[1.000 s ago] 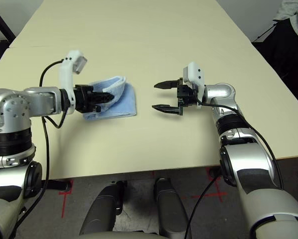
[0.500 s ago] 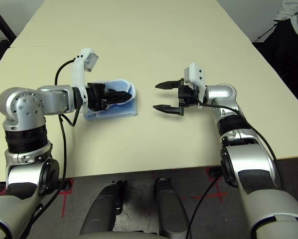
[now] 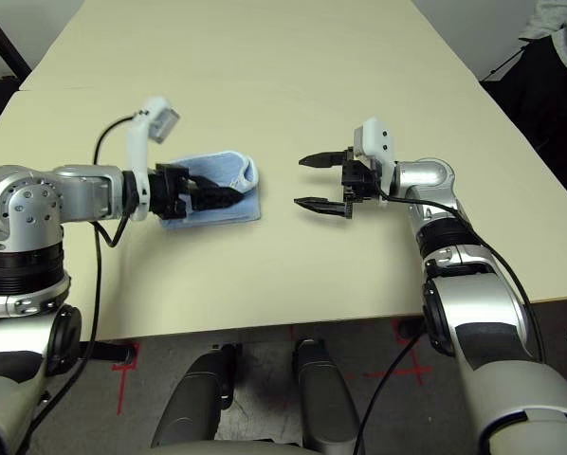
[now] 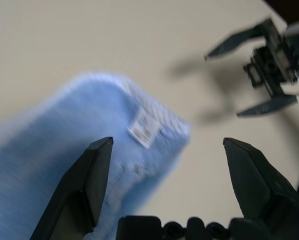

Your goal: Fold the towel and set it aside.

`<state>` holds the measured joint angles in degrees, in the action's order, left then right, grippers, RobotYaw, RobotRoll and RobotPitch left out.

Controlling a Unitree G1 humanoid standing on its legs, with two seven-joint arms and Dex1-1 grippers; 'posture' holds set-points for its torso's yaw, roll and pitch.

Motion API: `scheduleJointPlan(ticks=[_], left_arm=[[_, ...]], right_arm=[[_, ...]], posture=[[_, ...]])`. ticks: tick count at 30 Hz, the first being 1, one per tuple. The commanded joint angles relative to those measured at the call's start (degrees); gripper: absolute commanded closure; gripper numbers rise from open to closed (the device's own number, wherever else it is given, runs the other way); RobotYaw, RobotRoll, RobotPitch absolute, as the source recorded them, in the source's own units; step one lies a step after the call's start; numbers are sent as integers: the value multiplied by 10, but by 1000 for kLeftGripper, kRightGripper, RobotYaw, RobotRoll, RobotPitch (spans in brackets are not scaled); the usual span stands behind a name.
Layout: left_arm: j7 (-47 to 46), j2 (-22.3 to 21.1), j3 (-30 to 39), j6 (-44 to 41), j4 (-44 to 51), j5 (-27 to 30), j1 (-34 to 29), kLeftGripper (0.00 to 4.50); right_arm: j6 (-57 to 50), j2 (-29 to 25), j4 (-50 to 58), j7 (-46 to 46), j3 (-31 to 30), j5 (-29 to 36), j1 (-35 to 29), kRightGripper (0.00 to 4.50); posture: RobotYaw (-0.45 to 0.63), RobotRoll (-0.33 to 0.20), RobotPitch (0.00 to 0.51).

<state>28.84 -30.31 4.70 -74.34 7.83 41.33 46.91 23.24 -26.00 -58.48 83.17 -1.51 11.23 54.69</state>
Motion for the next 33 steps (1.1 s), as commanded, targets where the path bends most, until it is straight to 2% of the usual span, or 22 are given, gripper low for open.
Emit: scheduleJointPlan(ticks=[1,5,8,11,13,18,25,28,33], left_arm=[[37,-4,-15,42,-18,-9,10,25],[56,-10,-43,93,-46,-45,13,25],[102,-16,-64,208,-64,-90,-12,25],[183,-39,-87,376,-88,-149,-55,25],[229,-49,-85,457,-109,-167,-80,25],[322,-78,-62,540,-152,-166,-109,25],[440,-120,-56,635,-213,-176,-143,25],[459,-124,-51,657,-225,-178,-151,0],[479,-123,-47,690,-247,-186,-159,0]], right_arm=[[6,1,-6,0,6,-5,-2,0],[7,1,-8,0,6,-5,-1,0],[10,2,-9,-4,7,-5,0,0],[9,6,-8,-4,18,9,2,0],[-6,10,-2,3,28,23,3,0],[-70,15,31,47,37,51,1,0],[-60,28,41,59,30,45,0,0],[-47,28,35,65,29,41,-3,632],[-38,28,28,73,28,39,-5,2496]], posture=[[57,0,168],[56,0,167],[53,0,166],[53,0,166],[39,0,171],[45,0,172],[50,0,171],[53,0,171],[51,0,172]])
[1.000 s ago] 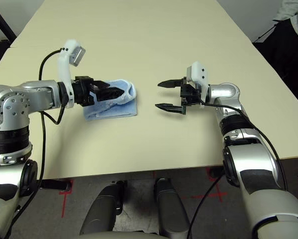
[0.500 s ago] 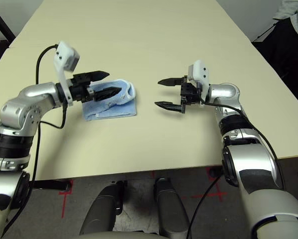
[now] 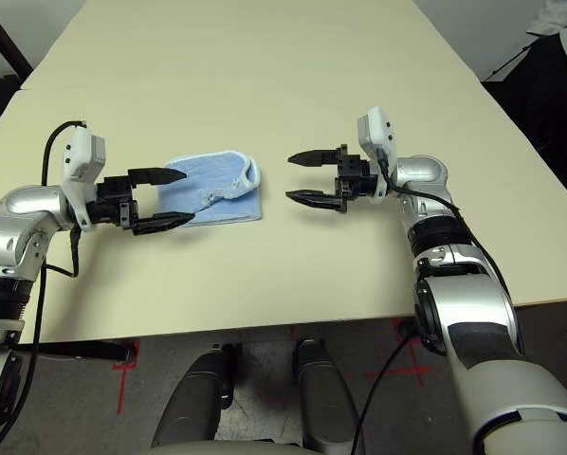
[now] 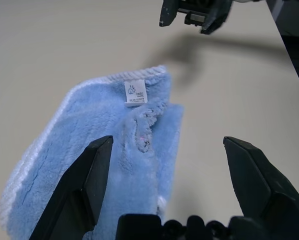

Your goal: Fold the towel and set it aside.

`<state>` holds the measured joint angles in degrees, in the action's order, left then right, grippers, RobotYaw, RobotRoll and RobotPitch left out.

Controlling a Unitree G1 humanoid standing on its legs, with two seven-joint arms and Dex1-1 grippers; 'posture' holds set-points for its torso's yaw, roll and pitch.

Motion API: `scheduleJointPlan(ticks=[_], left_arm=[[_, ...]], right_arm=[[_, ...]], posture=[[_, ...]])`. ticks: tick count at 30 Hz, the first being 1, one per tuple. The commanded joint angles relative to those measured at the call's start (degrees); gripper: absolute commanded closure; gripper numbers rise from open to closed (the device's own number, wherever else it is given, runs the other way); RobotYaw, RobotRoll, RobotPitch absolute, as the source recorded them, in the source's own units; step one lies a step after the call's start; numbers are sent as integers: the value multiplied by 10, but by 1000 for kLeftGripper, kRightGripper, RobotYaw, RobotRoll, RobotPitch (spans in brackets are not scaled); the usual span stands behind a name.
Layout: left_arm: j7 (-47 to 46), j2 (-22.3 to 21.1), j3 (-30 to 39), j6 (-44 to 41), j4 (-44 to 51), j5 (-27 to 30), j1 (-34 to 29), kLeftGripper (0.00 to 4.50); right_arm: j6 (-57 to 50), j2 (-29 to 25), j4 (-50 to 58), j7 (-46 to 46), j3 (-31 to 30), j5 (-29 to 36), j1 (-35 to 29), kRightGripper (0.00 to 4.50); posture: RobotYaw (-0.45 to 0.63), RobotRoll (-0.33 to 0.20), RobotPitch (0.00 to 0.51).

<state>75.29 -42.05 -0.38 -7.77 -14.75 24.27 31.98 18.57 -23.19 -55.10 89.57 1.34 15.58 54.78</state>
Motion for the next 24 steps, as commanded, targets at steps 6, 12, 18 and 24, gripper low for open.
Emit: scheduleJointPlan(ticks=[6,12,18,24], left_arm=[[23,-7,1,85,-67,-47,-6,0],[-8,-9,11,101,-107,-76,8,0],[18,-2,31,46,-125,-35,40,0],[36,9,43,86,-138,-33,41,398]], right_arm=[[11,1,-13,13,-1,-10,-1,4455],[7,5,-11,2,3,-9,2,4455],[-1,5,2,0,3,-5,-5,4455],[-9,4,13,-4,2,-4,-7,4500]], posture=[[47,0,175],[51,0,187],[47,0,206],[41,0,215]])
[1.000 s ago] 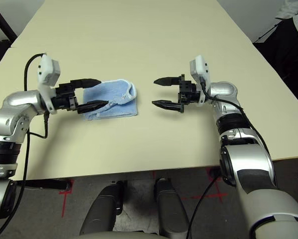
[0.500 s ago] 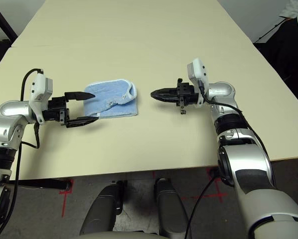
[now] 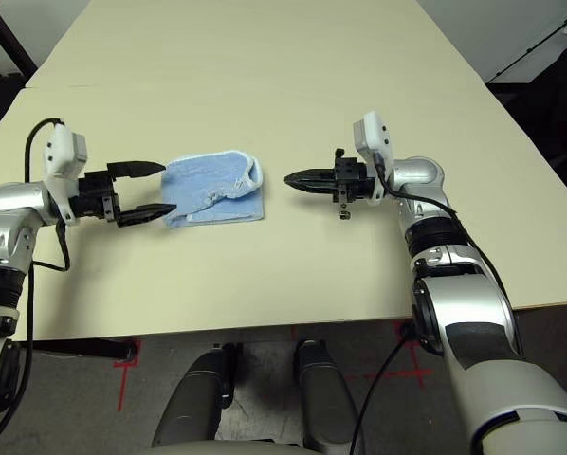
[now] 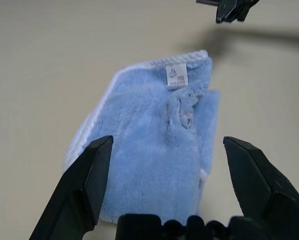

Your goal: Fold the towel and set it aside.

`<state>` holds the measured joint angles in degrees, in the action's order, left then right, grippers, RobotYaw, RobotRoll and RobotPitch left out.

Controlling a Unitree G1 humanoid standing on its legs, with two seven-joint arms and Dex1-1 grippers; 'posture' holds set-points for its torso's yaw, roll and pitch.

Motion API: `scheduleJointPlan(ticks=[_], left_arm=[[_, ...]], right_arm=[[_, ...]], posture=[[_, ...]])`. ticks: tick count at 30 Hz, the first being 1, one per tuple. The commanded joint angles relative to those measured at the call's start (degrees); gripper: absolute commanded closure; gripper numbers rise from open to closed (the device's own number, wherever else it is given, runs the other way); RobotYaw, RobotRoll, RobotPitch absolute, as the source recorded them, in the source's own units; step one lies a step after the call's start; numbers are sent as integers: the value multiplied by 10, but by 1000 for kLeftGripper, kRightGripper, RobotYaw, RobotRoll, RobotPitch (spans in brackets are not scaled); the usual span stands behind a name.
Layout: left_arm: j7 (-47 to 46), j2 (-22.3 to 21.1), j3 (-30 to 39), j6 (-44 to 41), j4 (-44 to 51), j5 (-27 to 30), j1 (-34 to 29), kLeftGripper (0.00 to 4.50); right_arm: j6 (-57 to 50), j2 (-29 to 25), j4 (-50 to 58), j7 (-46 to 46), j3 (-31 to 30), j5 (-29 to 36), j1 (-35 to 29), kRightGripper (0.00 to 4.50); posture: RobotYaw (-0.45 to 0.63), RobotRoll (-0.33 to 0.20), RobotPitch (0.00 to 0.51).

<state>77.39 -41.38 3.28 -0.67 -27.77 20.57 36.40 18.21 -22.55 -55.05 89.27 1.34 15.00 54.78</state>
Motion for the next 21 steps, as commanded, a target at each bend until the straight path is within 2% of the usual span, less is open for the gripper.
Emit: scheduleJointPlan(ticks=[1,9,11,16,21], left_arm=[[20,4,7,17,-9,7,-4,646],[65,8,10,38,-8,23,-11,3804],[62,10,11,31,-7,24,-10,4466],[-8,25,24,-6,-34,18,17,4466],[-68,55,27,-52,-44,17,47,4466]], right_arm=[[-7,-3,14,-1,2,1,-7,4500],[-11,-6,19,-2,1,-1,-7,4500],[-12,-5,19,-3,0,-2,-5,4500],[-20,11,12,-21,2,0,6,4500],[-28,57,-19,-87,2,-9,34,4500]], posture=[[40,0,216],[36,0,220],[37,0,220],[38,0,221],[42,0,220]])
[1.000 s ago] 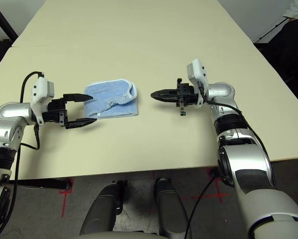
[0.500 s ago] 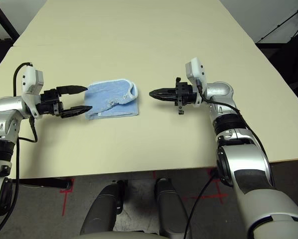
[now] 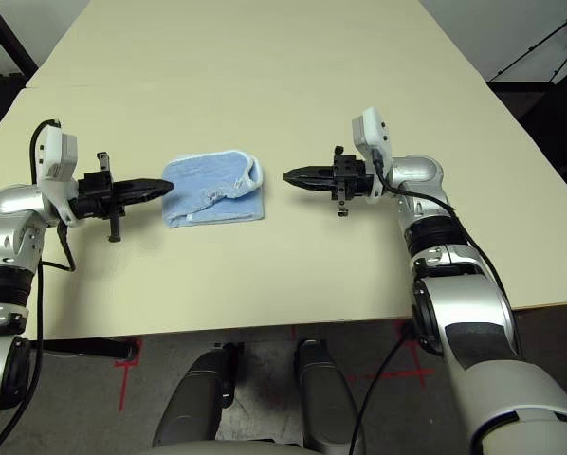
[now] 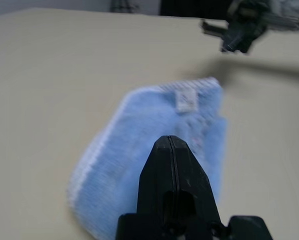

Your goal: Fold the towel and set it aside.

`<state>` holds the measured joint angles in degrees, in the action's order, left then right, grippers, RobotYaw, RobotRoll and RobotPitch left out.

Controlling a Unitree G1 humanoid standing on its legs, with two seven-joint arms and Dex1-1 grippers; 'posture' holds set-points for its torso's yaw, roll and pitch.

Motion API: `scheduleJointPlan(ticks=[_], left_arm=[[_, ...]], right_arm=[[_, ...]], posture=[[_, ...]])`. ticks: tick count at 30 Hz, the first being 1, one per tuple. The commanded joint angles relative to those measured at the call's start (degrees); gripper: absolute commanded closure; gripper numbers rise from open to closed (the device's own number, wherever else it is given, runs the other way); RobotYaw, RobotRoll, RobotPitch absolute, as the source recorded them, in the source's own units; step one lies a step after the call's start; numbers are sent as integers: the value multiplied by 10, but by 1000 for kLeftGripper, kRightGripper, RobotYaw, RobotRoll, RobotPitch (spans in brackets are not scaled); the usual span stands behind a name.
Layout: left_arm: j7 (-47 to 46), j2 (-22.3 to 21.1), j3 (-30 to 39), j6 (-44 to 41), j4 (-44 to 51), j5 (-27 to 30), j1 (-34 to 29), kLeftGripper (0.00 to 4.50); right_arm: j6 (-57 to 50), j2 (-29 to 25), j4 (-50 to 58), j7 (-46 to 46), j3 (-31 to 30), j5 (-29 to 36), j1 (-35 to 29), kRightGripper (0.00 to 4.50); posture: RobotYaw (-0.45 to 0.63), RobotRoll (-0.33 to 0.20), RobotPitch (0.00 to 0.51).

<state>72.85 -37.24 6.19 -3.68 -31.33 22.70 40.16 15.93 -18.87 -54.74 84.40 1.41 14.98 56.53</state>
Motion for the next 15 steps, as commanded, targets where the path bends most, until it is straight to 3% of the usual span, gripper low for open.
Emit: scheduleJointPlan(ticks=[1,8,15], left_arm=[[-28,20,-7,-25,-12,-10,15,4466],[6,19,-54,-12,-48,-57,40,4466],[39,-7,-60,8,-55,-75,27,4466]], right_arm=[[-3,32,-35,-54,0,-14,23,4500],[13,93,-111,-152,-29,-79,61,4500],[8,103,-139,-181,-72,-145,67,4500]], posture=[[45,0,220],[50,0,221],[54,0,220]])
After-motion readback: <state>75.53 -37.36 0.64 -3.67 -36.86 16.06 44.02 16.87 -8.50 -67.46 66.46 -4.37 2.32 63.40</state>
